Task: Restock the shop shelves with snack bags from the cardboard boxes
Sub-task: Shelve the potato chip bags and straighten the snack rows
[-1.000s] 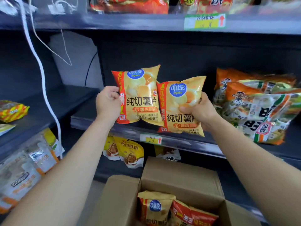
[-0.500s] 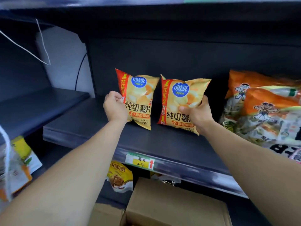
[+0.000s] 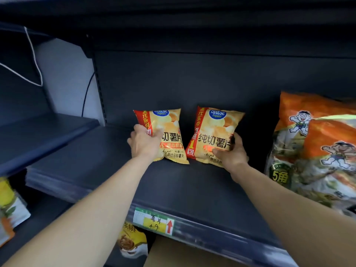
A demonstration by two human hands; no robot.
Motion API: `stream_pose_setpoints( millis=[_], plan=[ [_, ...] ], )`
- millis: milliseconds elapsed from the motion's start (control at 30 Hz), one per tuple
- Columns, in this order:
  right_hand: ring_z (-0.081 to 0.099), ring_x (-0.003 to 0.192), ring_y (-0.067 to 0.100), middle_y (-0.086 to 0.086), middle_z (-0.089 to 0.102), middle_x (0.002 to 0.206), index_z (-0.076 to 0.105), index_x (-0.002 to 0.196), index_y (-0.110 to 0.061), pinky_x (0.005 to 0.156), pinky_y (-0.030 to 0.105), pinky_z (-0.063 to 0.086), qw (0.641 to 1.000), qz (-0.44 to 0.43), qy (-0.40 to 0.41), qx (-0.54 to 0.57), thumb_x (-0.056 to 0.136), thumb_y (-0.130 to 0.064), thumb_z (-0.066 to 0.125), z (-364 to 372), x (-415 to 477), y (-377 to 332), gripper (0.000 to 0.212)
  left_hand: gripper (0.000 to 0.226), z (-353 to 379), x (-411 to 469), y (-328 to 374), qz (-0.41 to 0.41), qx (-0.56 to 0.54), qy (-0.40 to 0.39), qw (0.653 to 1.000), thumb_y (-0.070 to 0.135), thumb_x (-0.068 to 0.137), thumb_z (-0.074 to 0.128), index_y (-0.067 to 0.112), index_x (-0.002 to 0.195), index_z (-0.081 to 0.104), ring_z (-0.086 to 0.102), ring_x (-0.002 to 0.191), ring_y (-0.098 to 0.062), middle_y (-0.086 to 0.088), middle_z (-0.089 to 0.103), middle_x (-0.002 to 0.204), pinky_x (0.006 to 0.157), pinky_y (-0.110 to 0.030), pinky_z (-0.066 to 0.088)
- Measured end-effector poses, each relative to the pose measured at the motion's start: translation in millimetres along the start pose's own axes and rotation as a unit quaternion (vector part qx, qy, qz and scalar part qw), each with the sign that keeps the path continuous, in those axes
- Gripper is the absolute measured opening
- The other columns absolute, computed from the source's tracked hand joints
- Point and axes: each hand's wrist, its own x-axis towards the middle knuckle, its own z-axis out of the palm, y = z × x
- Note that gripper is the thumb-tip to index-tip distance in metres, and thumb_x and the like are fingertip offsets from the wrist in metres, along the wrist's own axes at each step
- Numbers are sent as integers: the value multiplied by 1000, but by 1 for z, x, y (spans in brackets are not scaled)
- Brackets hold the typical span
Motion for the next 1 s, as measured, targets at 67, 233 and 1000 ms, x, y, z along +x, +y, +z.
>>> stream_pose_setpoints(
  millis=[67,233,1000],
  plan=[
    [47,124,28,-2,58,127,23,144,-42,102,48,44,1000,-2,-4,3,74,-23,78,0,1,1,91,77,1,-1,7,-20,59,-50,997,48,71,76,11,121,31,36,123,-29,-5,46,124,82,-38,37],
    [54,116,21,0,57,123,25,145,-40,99,44,48,1000,-24,-4,1,82,-7,70,0,1,-4,84,94,10,14,5,3,112,-104,988,33,59,86,26,120,16,53,111,-28,-2,56,115,93,-48,46],
    [36,135,26,6,32,148,25,149,-21,110,38,33,995,-50,-29,-83,96,-23,54,10,-10,-5,61,100,20,34,-13,9,-23,-105,994,0,80,70,31,150,6,45,124,-23,-6,30,148,92,-35,42]
  ],
)
